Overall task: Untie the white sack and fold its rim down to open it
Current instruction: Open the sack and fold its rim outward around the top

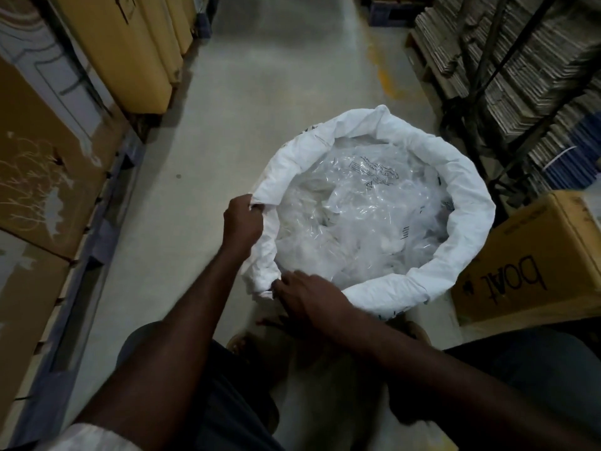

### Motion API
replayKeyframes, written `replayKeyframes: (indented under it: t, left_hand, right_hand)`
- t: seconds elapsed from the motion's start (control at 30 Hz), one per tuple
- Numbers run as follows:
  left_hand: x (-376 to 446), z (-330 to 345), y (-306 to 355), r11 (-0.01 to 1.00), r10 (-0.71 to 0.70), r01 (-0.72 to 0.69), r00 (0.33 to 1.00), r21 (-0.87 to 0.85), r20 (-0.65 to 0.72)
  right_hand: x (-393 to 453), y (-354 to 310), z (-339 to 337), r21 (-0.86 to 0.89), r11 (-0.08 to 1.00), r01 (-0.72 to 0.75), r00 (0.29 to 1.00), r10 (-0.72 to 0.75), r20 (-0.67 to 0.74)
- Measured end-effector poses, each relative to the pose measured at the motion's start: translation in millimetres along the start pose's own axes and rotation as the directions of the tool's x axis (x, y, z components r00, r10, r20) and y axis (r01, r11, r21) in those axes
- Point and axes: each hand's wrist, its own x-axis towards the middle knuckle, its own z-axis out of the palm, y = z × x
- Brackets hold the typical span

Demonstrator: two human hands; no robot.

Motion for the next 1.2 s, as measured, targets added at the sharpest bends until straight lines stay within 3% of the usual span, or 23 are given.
replayKeyframes:
  t: [0.07, 0.13, 0.3, 0.37, 0.47, 0.53, 0.57, 0.63, 0.7, 0.77, 0.87, 0.93, 1.03, 1.1, 1.2]
  left_hand:
    - [8, -6, 2, 0.961, -0.123, 0.136, 0.99, -0.241, 0.069]
    - [15, -12, 0, 0.856, -0.179, 0.254, 0.963, -0.45, 0.202]
    - [17, -23, 12, 0.628, -0.259, 0.52, 0.841, -0.579, 0.475]
    - [18, -22, 19, 0.677, -0.223, 0.489, 0.848, -0.55, 0.48]
    - [21, -22, 20, 0.866, -0.149, 0.304, 0.915, -0.397, 0.374]
    - [20, -24, 13, 0.997, -0.061, 0.051, 0.984, 0.066, 0.166]
    - [14, -22, 9, 0.942, 0.104, -0.1, 0.995, 0.319, 0.006]
    - [-9, -16, 16, 0.767, 0.423, -0.291, 0.899, 0.572, -0.109]
    - [-24, -1, 20, 0.735, 0.45, -0.332, 0.891, 0.592, -0.059]
    - [-27, 13, 21, 0.744, 0.382, -0.27, 0.922, 0.611, -0.058]
    - [-9, 23, 16, 0.78, 0.329, -0.221, 0.94, 0.586, -0.084]
    - [5, 23, 12, 0.798, 0.269, -0.192, 0.961, 0.571, -0.054]
    - [20, 21, 5, 0.864, 0.211, -0.177, 0.977, 0.472, -0.019]
    - [32, 17, 3, 0.939, 0.111, -0.104, 0.994, 0.329, -0.003]
    - [50, 7, -2, 0.991, -0.019, 0.009, 0.998, 0.136, 0.068]
  right_hand:
    - [14, 15, -22, -0.006, 1.0, 0.006, 0.976, -0.007, -0.218]
    - [35, 38, -39, -0.045, 0.999, 0.007, 0.924, -0.024, -0.382]
    - [95, 77, -71, -0.255, 0.965, -0.054, 0.945, -0.033, -0.324]
    - [116, 85, -72, -0.333, 0.943, -0.023, 0.958, -0.075, -0.278]
    - [140, 92, -73, -0.381, 0.924, 0.007, 0.972, -0.096, -0.215]
    - [148, 90, -74, -0.381, 0.925, -0.004, 0.972, -0.086, -0.22]
    - [150, 90, -73, -0.371, 0.929, -0.009, 0.969, -0.083, -0.232]
    - [153, 88, -69, -0.341, 0.94, -0.001, 0.962, -0.092, -0.258]
    - [159, 90, -66, -0.286, 0.958, 0.018, 0.963, -0.094, -0.255]
    - [163, 94, -69, -0.216, 0.976, 0.038, 0.966, -0.091, -0.241]
    - [161, 105, -82, 0.049, 0.999, 0.007, 0.968, 0.005, -0.251]
    - [157, 115, -86, 0.098, 0.995, -0.024, 0.965, 0.048, -0.259]
    - [153, 129, -80, -0.124, 0.992, 0.015, 0.959, -0.049, -0.281]
    - [152, 144, -76, -0.272, 0.961, -0.055, 0.973, -0.01, -0.232]
    - [153, 160, -79, -0.352, 0.929, -0.118, 0.965, 0.024, -0.261]
